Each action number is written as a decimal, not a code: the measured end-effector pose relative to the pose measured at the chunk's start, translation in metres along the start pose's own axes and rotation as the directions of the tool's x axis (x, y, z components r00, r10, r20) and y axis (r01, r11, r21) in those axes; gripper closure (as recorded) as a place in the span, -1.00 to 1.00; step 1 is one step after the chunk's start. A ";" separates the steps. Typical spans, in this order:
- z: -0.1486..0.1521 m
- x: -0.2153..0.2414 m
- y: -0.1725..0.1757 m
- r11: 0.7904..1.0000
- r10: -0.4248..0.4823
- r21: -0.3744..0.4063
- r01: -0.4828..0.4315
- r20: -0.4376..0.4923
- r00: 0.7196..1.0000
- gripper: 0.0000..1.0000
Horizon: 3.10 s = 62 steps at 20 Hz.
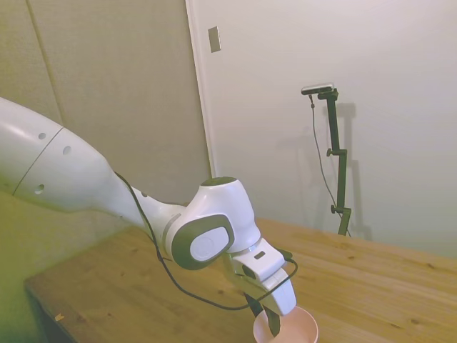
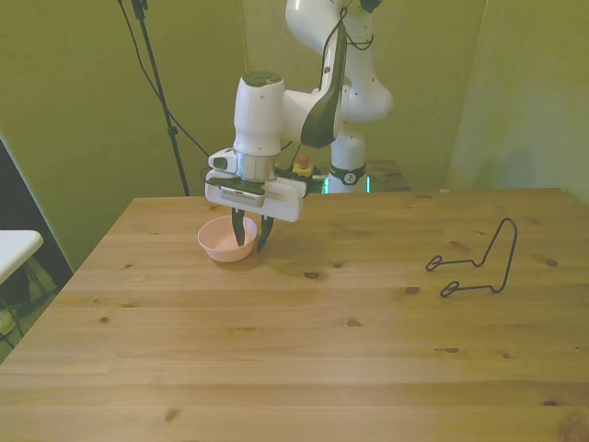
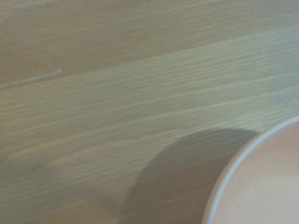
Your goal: Load the bowl
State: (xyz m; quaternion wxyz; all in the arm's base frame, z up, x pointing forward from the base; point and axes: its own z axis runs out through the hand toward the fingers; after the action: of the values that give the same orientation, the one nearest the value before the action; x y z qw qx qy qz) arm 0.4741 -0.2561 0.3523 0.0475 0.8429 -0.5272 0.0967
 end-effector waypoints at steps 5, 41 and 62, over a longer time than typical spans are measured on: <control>-0.003 0.002 -0.003 1.000 -0.002 0.013 0.002 0.002 1.000 1.00; -0.197 -0.167 -0.177 0.794 -0.461 0.567 0.217 0.331 0.823 1.00; -0.118 -0.180 -0.179 0.577 -0.629 0.815 0.062 0.394 0.670 1.00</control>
State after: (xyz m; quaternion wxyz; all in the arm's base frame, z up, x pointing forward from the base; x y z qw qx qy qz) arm 0.5453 0.0022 0.4333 -0.4681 0.8533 -0.2295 -0.0082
